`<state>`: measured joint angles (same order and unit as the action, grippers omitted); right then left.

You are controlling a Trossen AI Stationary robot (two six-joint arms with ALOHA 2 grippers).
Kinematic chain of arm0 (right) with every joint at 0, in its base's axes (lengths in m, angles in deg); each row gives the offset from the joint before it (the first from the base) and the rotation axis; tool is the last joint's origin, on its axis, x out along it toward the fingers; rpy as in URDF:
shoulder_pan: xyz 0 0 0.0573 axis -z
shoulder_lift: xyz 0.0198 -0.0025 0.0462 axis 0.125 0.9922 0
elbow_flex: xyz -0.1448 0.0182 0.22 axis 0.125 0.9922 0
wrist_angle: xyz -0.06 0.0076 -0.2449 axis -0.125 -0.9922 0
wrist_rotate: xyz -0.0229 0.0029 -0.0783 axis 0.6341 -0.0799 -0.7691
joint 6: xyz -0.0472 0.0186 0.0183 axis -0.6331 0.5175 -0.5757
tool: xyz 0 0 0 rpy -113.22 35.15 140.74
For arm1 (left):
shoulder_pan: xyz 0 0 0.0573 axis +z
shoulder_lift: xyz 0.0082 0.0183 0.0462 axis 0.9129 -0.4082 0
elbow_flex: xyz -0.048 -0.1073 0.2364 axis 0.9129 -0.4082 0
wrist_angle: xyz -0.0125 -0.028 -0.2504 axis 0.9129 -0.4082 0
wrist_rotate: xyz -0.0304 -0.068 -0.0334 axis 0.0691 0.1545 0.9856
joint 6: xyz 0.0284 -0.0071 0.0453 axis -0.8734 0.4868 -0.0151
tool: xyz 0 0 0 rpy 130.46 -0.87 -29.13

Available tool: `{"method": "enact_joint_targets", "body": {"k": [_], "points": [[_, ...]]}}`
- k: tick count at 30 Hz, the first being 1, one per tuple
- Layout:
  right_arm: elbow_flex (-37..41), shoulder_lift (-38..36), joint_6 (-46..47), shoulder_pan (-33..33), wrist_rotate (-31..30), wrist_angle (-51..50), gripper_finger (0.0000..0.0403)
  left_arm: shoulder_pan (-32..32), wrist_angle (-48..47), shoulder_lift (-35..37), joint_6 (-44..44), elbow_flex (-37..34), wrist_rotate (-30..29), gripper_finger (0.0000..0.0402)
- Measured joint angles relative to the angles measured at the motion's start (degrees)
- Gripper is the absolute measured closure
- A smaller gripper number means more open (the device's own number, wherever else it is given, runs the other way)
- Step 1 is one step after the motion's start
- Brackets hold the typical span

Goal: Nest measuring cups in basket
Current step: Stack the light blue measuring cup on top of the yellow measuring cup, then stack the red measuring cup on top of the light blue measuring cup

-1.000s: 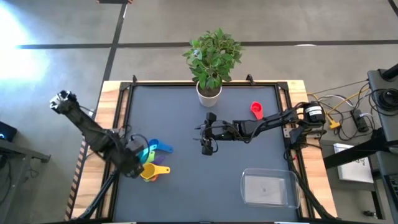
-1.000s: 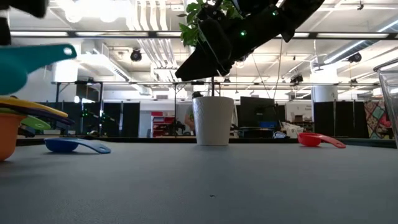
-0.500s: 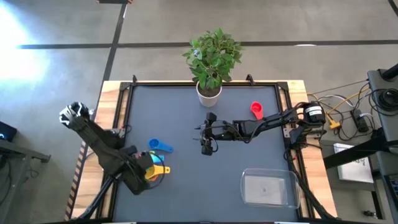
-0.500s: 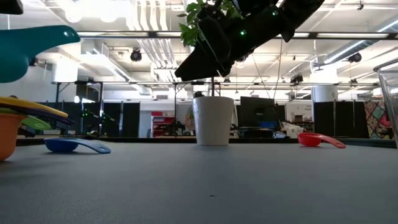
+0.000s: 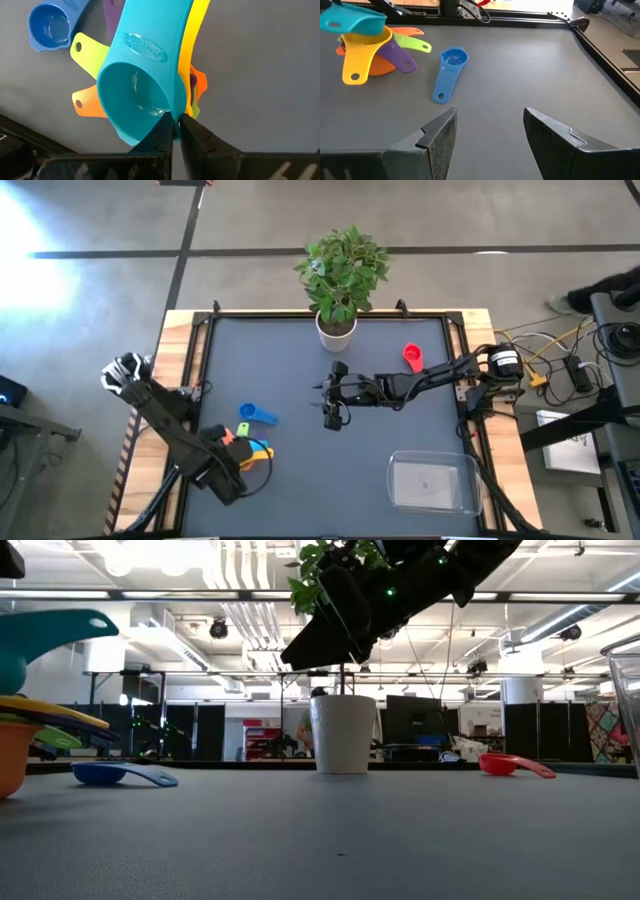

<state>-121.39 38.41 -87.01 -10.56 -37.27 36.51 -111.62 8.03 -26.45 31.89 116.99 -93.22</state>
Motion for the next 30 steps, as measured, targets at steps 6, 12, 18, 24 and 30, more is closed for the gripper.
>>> {"method": "enact_joint_targets", "body": {"k": [6,12,18,24,30], "points": [[0.0,0.0,0.0,0.0,0.0,0.1,0.0183,0.0,0.4,-3.4,0.2,-0.1,1.9,0.0401],[0.0,0.0,0.5,0.0,0.0,0.1,0.0183,0.0,2.4,-5.2,-0.6,0.6,3.8,0.035],[0.0,0.0,0.9,0.0,0.0,0.1,0.0183,0.0,2.5,-5.3,-0.2,3.2,3.3,0.027],[0.0,0.0,1.3,-0.1,2.6,0.1,0.0183,-0.6,2.0,-5.1,-0.8,9.8,-2.4,0.0209],[0.0,-0.4,0.8,-0.1,2.7,-0.2,0.0183,-4.6,2.8,-4.2,-3.5,15.9,-19.9,0.0202]]}}
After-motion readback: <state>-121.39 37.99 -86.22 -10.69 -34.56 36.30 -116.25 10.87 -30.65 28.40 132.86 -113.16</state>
